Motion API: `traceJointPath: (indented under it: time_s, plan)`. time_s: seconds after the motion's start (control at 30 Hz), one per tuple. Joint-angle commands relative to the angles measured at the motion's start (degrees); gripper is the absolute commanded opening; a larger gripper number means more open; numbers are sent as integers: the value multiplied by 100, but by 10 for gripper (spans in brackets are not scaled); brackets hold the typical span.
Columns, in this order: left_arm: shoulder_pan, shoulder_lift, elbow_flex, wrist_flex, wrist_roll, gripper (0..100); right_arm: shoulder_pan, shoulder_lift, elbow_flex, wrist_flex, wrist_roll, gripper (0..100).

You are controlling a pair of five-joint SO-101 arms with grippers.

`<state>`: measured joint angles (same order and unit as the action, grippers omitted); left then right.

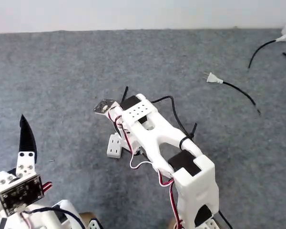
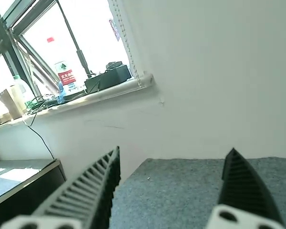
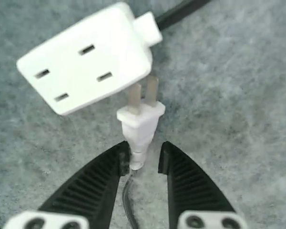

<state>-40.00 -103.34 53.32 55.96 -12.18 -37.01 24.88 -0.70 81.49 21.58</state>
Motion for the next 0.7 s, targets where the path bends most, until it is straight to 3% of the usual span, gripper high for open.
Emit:
traceJointPath:
  time_s: [0.0,0.43,0.57,0.67]
  plan:
    - [26,-35,-13,9,-53,334,-40,-233,0,-40,62,122]
    - [18,-44,-4,18,-53,334,-13,-31,387,-655,62,120]
    - [18,-44,-4,97,-53,334,-13,-22,387,-690,62,11]
    - [18,-44,-4,105,-53,334,-4,-22,484,-796,62,24]
